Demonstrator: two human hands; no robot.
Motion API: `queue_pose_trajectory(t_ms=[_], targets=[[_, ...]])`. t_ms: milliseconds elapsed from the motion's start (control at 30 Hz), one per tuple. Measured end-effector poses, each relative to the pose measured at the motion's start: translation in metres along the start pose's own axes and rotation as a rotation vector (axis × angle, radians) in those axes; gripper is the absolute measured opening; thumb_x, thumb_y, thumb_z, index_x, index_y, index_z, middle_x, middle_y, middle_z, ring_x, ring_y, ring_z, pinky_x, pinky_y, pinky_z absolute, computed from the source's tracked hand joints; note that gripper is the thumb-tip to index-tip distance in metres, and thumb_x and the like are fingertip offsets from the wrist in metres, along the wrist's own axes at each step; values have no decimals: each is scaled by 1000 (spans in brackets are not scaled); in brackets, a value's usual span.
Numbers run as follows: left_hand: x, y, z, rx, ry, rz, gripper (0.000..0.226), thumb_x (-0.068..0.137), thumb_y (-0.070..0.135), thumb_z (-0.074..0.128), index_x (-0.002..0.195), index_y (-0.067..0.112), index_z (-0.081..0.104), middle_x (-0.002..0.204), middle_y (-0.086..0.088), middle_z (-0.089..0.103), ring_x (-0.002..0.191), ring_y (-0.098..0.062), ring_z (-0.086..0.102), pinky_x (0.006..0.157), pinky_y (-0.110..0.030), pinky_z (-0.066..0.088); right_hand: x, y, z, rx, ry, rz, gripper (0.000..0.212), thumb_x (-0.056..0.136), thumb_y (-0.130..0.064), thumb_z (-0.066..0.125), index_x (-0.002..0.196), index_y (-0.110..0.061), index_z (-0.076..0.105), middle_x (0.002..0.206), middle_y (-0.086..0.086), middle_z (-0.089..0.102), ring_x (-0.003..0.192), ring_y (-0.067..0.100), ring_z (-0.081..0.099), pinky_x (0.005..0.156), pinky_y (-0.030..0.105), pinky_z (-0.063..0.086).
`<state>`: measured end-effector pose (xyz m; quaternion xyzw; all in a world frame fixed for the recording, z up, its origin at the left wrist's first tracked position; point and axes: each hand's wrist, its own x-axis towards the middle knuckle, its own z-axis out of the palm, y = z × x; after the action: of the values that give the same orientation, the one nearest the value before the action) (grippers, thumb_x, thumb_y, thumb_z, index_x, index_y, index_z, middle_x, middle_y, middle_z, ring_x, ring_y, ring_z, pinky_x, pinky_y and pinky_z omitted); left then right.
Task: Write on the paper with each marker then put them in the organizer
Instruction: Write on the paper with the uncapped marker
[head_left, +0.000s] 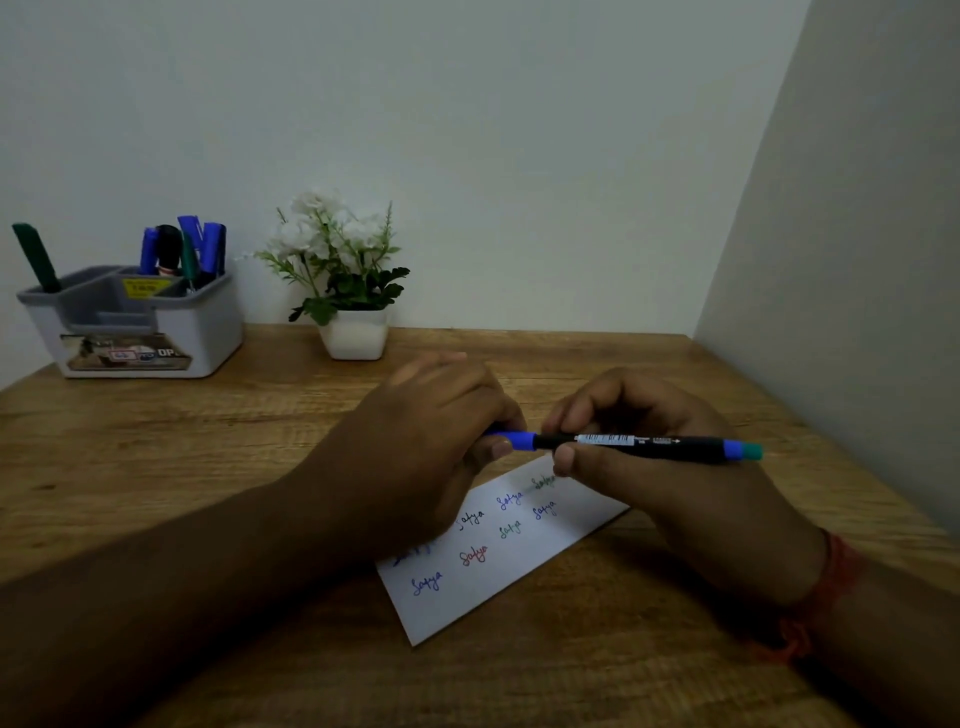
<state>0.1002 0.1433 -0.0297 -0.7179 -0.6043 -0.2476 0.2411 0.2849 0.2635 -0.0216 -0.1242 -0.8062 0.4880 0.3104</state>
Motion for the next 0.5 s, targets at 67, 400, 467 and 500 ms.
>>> queue_pose_trajectory(t_ms=[67, 400, 467, 500], targets=[[0, 3, 1, -37, 9, 10, 20, 94, 29, 45, 95, 19, 63, 91, 8, 58, 87, -4, 45, 99, -7, 21, -1, -2, 1, -48, 17, 2, 15, 79, -14, 81, 81, -25, 71, 87, -1, 74, 83, 16, 71, 79, 42, 60], [6, 13, 6, -158, 51, -66, 13, 94, 26, 42, 93, 27, 55, 86, 21, 46, 82, 4, 42, 102, -24, 32, -1, -6, 4, 5, 70, -13, 11, 78, -20, 80, 79, -13, 71, 69, -1, 71, 59, 11, 66, 60, 22, 57], [11, 12, 2, -120, 45, -62, 14, 95, 29, 45, 95, 25, 58, 86, 17, 49, 81, 0, 40, 82, -18, 33, 1, -7, 3, 21, 100, 13, 18, 75, -27, 79, 83, -13, 72, 74, 3, 74, 64, 14, 69, 64, 23, 58], [13, 12, -1, -99, 38, -65, 17, 96, 32, 44, 97, 25, 59, 88, 14, 52, 81, -2, 42, 76, -20, 32, 2, -7, 2, 51, 111, 31, 20, 75, -29, 78, 85, -13, 73, 76, 4, 75, 67, 16, 70, 66, 24, 59]])
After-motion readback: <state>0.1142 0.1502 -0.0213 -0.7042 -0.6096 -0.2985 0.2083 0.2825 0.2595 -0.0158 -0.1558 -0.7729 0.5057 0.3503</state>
